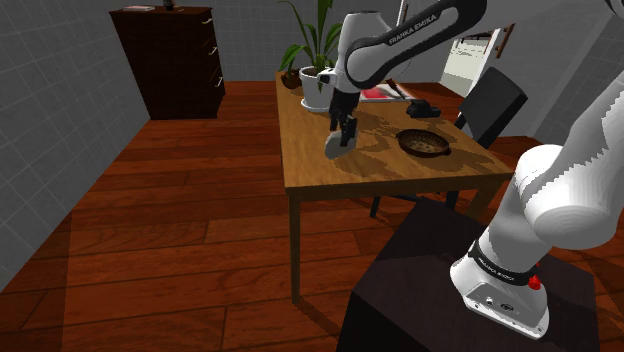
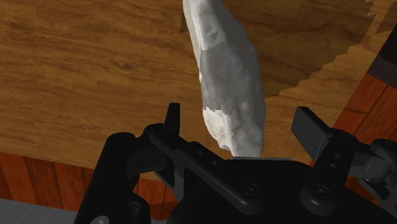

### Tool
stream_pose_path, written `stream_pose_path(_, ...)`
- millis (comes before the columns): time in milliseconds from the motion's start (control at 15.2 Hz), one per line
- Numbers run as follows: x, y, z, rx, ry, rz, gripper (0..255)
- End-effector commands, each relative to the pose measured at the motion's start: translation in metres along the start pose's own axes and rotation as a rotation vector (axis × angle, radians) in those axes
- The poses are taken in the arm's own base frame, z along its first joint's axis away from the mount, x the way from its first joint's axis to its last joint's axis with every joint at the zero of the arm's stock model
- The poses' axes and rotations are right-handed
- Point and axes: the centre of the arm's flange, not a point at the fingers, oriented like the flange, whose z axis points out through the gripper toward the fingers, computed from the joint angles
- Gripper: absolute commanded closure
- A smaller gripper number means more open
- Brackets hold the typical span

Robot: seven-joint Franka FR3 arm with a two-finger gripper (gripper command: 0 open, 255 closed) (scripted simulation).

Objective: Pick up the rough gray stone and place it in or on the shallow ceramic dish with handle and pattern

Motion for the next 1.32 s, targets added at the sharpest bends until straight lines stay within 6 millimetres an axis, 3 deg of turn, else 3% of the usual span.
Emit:
stream_pose_path(0, 0.001, -0.001, 0.008, 0.0, 0.0, 0.0, 0)
stream_pose_path(462, 0.001, -0.001, 0.008, 0.0, 0.0, 0.0, 0)
stream_pose_path(528, 0.001, -0.001, 0.008, 0.0, 0.0, 0.0, 255)
stream_pose_path(1122, 0.001, -0.001, 0.008, 0.0, 0.0, 0.0, 255)
stream_pose_path(1254, 0.001, 0.0, -0.003, 0.0, 0.0, 0.0, 255)
